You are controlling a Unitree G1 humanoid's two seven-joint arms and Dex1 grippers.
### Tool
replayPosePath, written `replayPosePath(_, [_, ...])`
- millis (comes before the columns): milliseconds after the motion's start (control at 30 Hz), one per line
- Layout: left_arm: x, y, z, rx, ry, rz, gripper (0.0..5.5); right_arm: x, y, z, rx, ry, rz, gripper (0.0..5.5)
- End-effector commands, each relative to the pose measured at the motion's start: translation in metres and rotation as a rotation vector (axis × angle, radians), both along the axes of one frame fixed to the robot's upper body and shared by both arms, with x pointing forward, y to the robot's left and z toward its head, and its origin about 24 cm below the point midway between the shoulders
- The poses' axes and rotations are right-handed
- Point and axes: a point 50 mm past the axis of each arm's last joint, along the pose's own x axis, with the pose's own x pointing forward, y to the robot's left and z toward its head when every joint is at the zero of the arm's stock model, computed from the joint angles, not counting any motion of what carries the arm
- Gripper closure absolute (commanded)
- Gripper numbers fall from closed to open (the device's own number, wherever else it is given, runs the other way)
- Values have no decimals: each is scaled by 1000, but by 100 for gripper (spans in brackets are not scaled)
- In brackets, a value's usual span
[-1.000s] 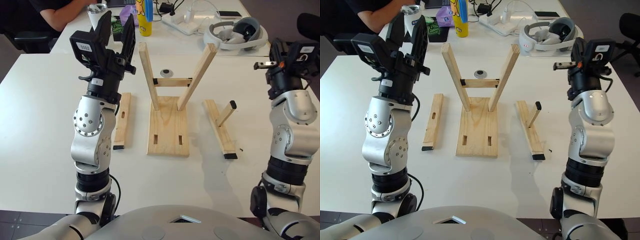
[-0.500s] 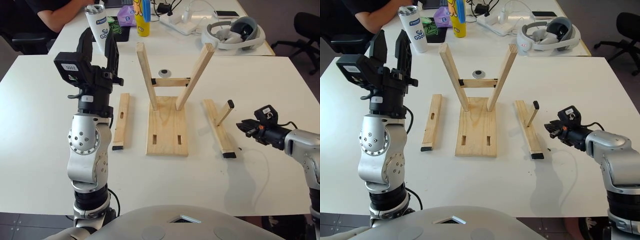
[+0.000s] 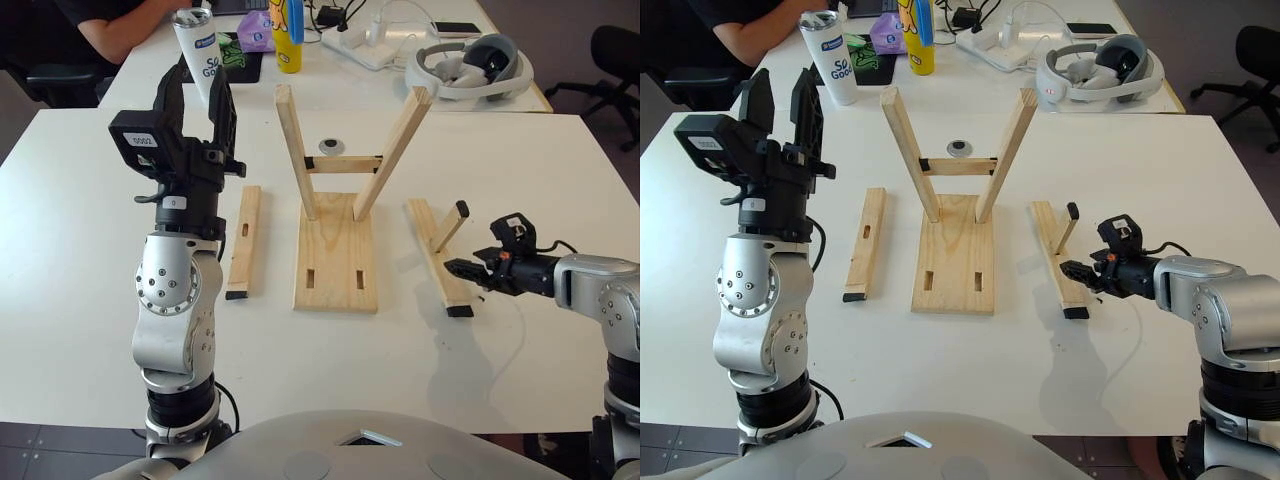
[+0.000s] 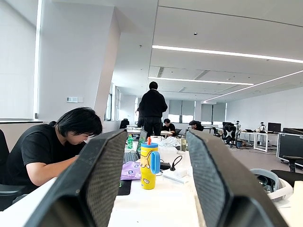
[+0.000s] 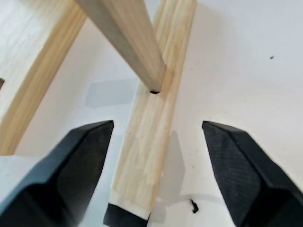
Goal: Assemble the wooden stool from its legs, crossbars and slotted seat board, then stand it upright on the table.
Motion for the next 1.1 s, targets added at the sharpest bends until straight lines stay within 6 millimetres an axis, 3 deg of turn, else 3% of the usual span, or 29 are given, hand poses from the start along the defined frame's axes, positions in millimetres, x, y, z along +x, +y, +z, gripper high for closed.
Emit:
replayPosePath(33, [2, -1, 4, 9, -5, -22, 320, -3, 8, -1, -11, -12, 6, 130])
replayPosePath(267, [9, -6, 8, 30, 2, -97, 320, -14, 28, -30, -99, -73, 48, 115])
replayPosePath(467, [18, -9, 14, 48, 1, -151, 320, -19, 30, -57, -124, -119, -82, 115])
replayPosePath(700, [21, -8, 14, 50, 8, -146, 320, -12, 31, -68, -147, -134, -96, 220])
replayPosePath(900, [29, 6, 10, 108, 59, -9, 320, -17, 21, -80, -168, -94, -114, 322])
replayPosePath(1000, [32, 10, 8, 170, 64, 69, 320, -18, 13, -83, -172, -91, -144, 340])
replayPosePath(1100, [33, 8, 3, 103, 99, -9, 292, -6, 10, -76, -134, -161, -186, 340])
